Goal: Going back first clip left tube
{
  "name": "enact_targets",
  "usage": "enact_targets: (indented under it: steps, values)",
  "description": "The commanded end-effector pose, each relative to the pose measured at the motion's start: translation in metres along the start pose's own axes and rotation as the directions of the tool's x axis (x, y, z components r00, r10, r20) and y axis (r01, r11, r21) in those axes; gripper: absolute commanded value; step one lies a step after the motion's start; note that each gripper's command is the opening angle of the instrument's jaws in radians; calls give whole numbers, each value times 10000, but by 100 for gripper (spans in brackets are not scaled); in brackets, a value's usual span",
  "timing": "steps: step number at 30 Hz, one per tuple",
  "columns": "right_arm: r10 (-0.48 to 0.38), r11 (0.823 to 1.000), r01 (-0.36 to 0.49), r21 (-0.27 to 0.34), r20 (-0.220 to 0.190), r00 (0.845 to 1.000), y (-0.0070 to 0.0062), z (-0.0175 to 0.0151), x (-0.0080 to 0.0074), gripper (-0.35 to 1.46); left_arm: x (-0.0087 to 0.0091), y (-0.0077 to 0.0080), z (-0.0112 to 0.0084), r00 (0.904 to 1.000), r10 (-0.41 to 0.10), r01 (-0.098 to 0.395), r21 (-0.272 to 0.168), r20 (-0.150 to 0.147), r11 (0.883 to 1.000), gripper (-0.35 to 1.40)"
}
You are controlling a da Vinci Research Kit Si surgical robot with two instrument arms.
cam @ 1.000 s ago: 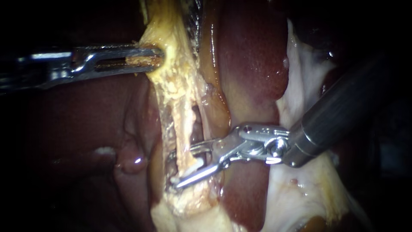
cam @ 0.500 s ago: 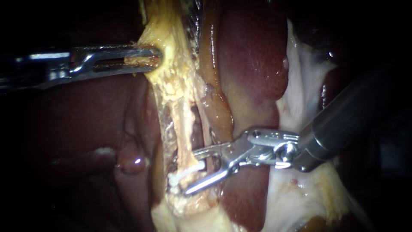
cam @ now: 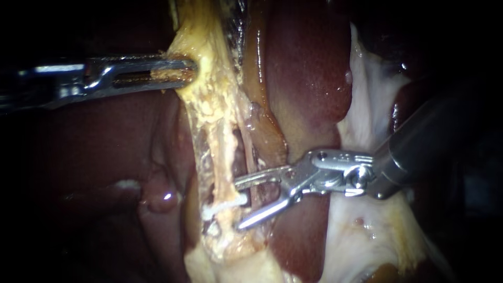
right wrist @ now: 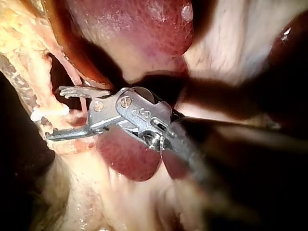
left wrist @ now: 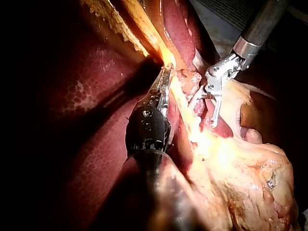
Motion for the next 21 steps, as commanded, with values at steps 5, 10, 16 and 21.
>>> enact_targets:
  steps: [5,10,16,21]
  values:
    - [-388,9991,387,-184,-14,9992,-23,-37,7,60,1,1,-3,10000,6,-6,19,-5,10000,-35]
    - [-1366,9899,1366,-386,21,9906,-48,-88,26,60,2,1,-4,10000,9,-9,23,-6,10000,-35]
    - [-2977,9499,2990,-911,283,9542,-63,-137,55,59,2,2,-3,10000,14,-14,23,-4,10000,-35]
    - [-3632,9210,3639,-1387,314,9312,-67,-151,71,59,4,3,-2,10000,23,-23,21,-1,10000,-35]
